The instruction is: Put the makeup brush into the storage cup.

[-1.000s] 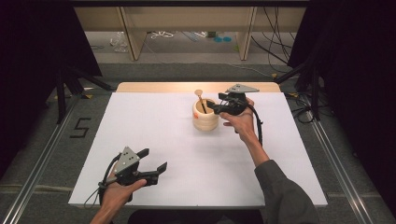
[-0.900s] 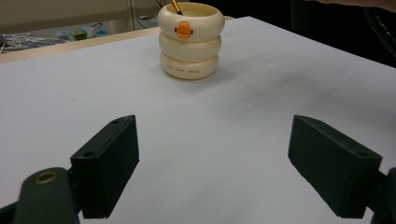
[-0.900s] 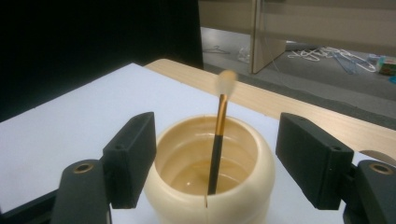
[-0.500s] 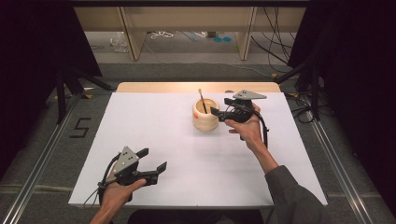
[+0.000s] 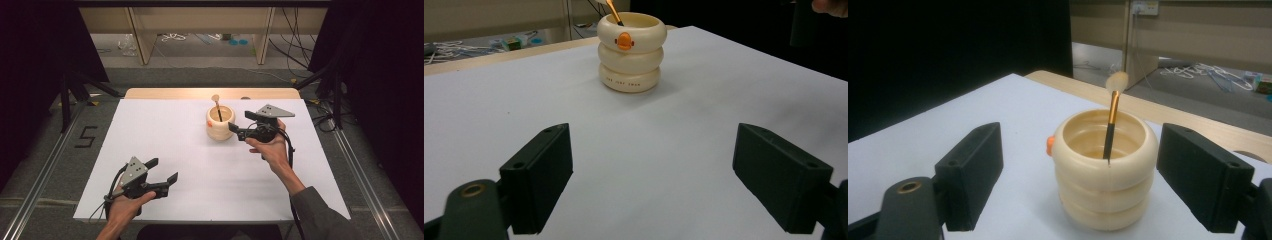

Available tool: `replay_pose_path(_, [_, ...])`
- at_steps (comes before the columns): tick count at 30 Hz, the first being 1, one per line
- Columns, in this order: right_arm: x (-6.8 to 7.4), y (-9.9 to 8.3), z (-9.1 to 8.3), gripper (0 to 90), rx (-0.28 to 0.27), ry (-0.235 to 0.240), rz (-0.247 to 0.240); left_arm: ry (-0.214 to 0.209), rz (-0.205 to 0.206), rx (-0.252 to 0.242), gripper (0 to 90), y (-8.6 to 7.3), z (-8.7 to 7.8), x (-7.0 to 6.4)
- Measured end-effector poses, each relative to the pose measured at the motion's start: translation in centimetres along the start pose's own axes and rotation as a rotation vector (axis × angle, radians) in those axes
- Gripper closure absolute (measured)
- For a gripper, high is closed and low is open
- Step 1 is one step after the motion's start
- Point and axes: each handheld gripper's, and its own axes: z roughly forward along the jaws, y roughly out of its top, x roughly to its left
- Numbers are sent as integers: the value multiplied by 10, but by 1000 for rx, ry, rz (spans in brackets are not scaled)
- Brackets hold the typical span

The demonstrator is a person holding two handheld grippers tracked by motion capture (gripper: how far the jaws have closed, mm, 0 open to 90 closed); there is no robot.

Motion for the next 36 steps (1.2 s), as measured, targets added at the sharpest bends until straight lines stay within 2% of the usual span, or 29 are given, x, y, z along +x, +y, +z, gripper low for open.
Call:
replay_pose_path(1, [1, -1, -3, 186, 3, 5, 9, 0, -1, 0, 160, 0, 0, 0])
replay_pose_path(3, [1, -1, -8, 176, -14, -5, -10, 0, -1, -1, 160, 0, 0, 0])
replay_pose_path(4, [3, -1, -12, 176, -2, 4, 9, 0, 0, -1, 160, 0, 0, 0])
replay_pose_path(6, [4, -2, -17, 165, -29, -1, -2, 4, -5, -4, 160, 0, 0, 0])
replay_pose_path(8, [8, -3, -22, 162, -21, 2, 12, 6, -6, -5, 160, 0, 0, -1])
replay_pose_path(10, [8, -5, -24, 157, -46, -8, -7, 6, -5, -6, 159, 0, 0, 0])
replay_pose_path(11, [10, -6, -25, 156, -35, 1, 21, 7, -5, -5, 159, 0, 0, 0])
replay_pose_path(12, [10, -6, -27, 156, -41, -9, -6, 7, -6, -6, 159, 0, 0, 0])
replay_pose_path(13, [12, -7, -29, 156, -31, -6, 7, 8, -5, -6, 160, 0, 0, 0])
replay_pose_path(14, [13, -7, -29, 157, -50, -3, 3, 8, -5, -5, 159, 0, 0, 0])
replay_pose_path(16, [15, -9, -32, 157, -34, -3, 14, 9, -7, -7, 159, 0, -1, 0])
replay_pose_path(17, [15, -9, -32, 157, -29, -7, 3, 10, -7, -8, 160, 0, -1, 1])
replay_pose_path(18, [16, -11, -33, 157, -39, 1, 15, 11, -8, -8, 159, 0, -1, 1])
replay_pose_path(19, [15, -13, -33, 157, -50, -11, -1, 11, -7, -8, 159, 0, -1, 1])
replay_pose_path(20, [17, -15, -34, 157, -46, -1, 23, 12, -9, -9, 159, 0, -1, 1])
replay_pose_path(22, [17, -18, -37, 159, -22, -3, 20, 9, -4, -10, 160, 0, -1, 1])
replay_pose_path(23, [16, -20, -38, 158, -49, -9, 16, 12, -9, -9, 160, 0, -1, 1])
replay_pose_path(24, [16, -21, -39, 159, -43, -15, 14, 12, -8, -8, 159, 0, -1, 1])
replay_pose_path(25, [18, -23, -41, 159, -23, -6, 35, 12, -8, -8, 159, 0, -1, 1])
replay_pose_path(28, [17, -27, -44, 158, -51, -9, 19, 15, -11, -10, 159, 0, -1, 1])
replay_pose_path(30, [19, -29, -48, 158, -39, -9, 38, 15, -10, -9, 159, 0, -1, 1])
replay_pose_path(32, [19, -32, -50, 158, -53, -13, 24, 15, -9, -10, 159, 0, -1, 1])
replay_pose_path(34, [21, -35, -52, 157, -41, -4, 41, 9, -11, -16, 159, 0, 0, 1])
replay_pose_path(36, [22, -38, -54, 155, -26, -3, 29, 9, -11, -16, 159, 0, 0, 1])
